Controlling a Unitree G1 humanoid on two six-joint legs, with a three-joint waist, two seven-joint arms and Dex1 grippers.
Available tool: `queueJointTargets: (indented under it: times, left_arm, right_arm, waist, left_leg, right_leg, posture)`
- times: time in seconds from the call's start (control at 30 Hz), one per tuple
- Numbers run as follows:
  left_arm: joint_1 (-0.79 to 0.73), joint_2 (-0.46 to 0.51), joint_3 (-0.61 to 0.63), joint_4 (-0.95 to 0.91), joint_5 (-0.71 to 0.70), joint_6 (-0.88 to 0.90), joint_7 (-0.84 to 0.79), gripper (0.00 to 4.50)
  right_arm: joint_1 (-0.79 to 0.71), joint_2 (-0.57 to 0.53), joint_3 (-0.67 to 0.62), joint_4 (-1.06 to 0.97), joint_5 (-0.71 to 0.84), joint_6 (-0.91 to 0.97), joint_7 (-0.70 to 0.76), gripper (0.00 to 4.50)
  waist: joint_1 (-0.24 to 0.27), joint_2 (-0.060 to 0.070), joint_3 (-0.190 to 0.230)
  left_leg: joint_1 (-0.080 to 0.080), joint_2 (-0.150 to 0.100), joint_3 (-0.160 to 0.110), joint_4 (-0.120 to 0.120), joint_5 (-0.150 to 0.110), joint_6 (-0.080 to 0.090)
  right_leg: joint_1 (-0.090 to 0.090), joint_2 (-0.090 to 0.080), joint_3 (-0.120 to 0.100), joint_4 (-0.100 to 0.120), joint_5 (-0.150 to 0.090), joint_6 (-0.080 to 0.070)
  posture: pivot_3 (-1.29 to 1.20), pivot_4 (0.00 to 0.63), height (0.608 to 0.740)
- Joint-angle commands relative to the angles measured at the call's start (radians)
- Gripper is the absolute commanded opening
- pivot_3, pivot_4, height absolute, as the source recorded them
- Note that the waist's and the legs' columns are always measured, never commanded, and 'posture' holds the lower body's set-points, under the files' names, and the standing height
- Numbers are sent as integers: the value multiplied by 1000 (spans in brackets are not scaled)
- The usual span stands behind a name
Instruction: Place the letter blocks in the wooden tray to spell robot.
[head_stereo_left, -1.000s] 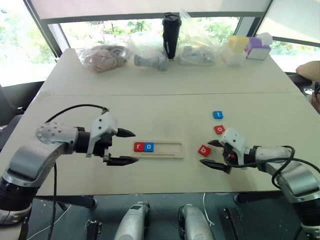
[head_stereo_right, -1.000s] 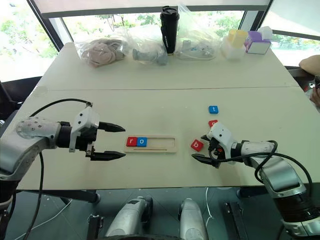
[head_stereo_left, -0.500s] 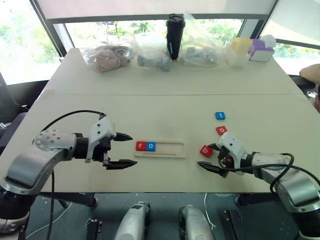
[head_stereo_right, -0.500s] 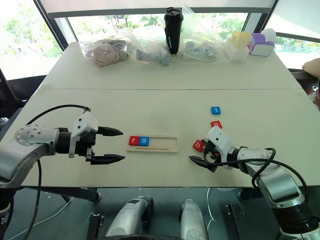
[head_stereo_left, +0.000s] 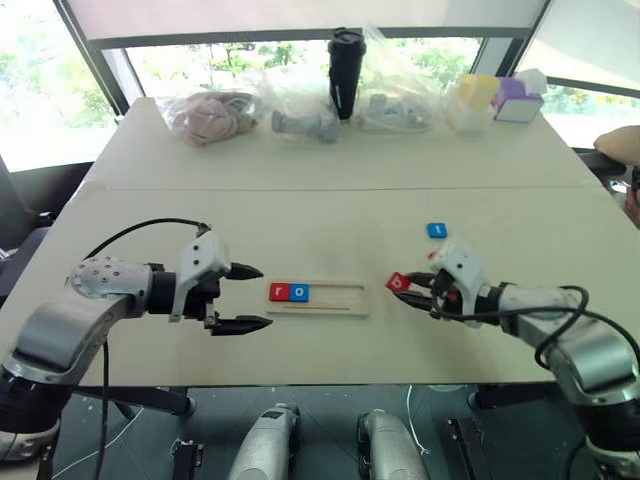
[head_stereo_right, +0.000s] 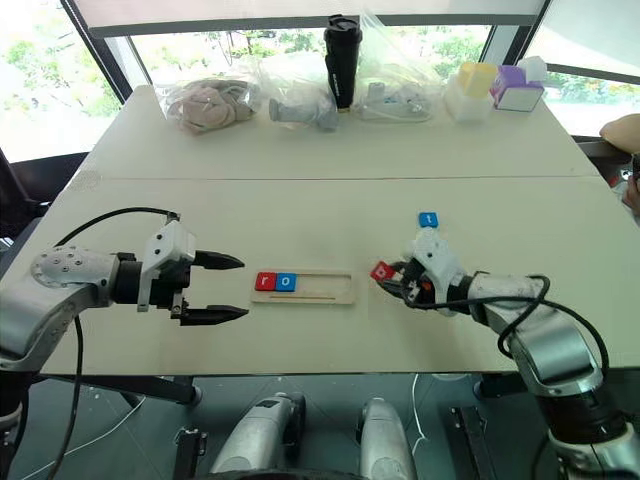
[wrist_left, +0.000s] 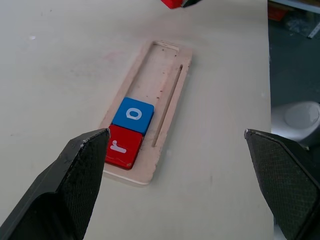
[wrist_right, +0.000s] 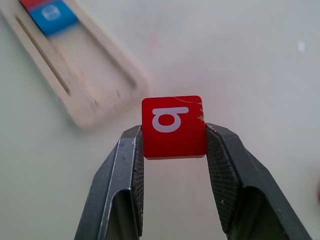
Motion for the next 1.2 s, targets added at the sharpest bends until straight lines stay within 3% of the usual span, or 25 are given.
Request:
queueJointTargets:
  times: [0.03,0.33,0.73,1.2]
  left_arm:
    - [-18,10,7,-5,14,-18,-5,4500]
    - [47,14,57,-64,9,5,44,4500]
    - [92,-21,99,-147,-58,71,137,4500]
    - [89,-7,84,-126,-34,53,145,4500]
  right_arm:
    - [-105,22,109,-14,37,-11,118,1148]
    - [-244,91,333,252,-123,-181,250,1148]
    - [-339,216,374,473,-254,-323,272,1148]
    - [-359,270,372,527,-308,-356,308,1148]
  waist:
    - [2,0,0]
    - [3,0,0]
    - [2,0,0]
    - [1,0,0]
  left_leg:
    - [0,1,0,0,0,0]
    - [0,0,1,1,0,0]
    - [1,1,1,1,3,-4]
    - [2,1,0,1,4,-6]
  right_leg:
    - [0,1,0,0,0,0]
    - [0,2,0,-1,0,0]
    - [-2,5,0,6,1,-1]
    - [-5,5,1,13,1,-1]
  posture:
    - [0,150,740]
    - [0,150,740]
    - [0,150,740]
    - [0,150,740]
